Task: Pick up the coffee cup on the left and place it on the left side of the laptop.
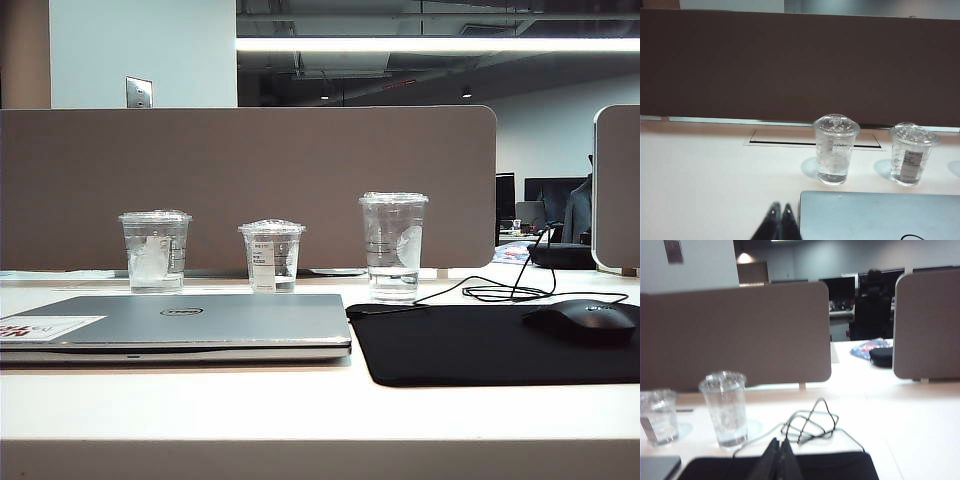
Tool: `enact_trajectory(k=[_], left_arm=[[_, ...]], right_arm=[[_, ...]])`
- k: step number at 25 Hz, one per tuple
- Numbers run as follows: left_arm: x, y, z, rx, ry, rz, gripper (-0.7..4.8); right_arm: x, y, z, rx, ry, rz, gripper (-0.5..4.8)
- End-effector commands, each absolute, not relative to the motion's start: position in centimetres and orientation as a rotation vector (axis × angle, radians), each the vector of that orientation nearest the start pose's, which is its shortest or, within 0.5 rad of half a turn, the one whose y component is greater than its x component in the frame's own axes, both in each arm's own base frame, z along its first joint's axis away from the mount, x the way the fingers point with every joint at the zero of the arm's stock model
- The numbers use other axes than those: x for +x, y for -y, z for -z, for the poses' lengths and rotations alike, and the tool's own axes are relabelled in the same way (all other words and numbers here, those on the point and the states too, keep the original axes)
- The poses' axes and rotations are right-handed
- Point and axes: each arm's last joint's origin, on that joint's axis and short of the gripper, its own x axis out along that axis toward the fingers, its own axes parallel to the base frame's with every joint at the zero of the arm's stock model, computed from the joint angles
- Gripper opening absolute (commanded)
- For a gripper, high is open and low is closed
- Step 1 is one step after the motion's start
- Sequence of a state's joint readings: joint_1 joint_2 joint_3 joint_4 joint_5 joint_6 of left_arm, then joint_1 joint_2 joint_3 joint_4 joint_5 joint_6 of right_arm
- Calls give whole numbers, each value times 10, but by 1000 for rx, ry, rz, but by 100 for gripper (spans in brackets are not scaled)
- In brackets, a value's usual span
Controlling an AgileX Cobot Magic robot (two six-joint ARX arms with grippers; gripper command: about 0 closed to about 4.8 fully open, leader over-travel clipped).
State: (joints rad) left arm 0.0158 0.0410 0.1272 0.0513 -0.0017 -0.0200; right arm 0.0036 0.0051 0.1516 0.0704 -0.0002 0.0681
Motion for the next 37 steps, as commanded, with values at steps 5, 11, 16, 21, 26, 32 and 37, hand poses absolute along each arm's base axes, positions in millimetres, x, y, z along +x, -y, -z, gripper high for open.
enact_trajectory(k=[5, 11, 16, 21, 26, 32, 37], left_arm=[[120, -1, -251, -39, 106, -7, -5], [175, 18, -275, -43, 16, 61, -5], [212, 40, -274, -39, -22, 101, -5], [244, 46, -245, -74, -71, 98, -5], [268, 51, -215, -76, -106, 108, -5], [301, 58, -196, -69, -162, 118, -5], [332, 65, -196, -70, -159, 127, 96]], right_arm=[[81, -1, -269, 77, 253, -28, -4], [96, -5, -294, 67, 218, -137, -4], [104, -11, -297, 75, 182, -193, -4], [104, -24, -296, 86, 164, -303, -5], [106, -38, -291, 94, 97, -380, -4], [113, -55, -285, 75, -36, -468, -4], [119, -64, -285, 70, -74, -521, -4]])
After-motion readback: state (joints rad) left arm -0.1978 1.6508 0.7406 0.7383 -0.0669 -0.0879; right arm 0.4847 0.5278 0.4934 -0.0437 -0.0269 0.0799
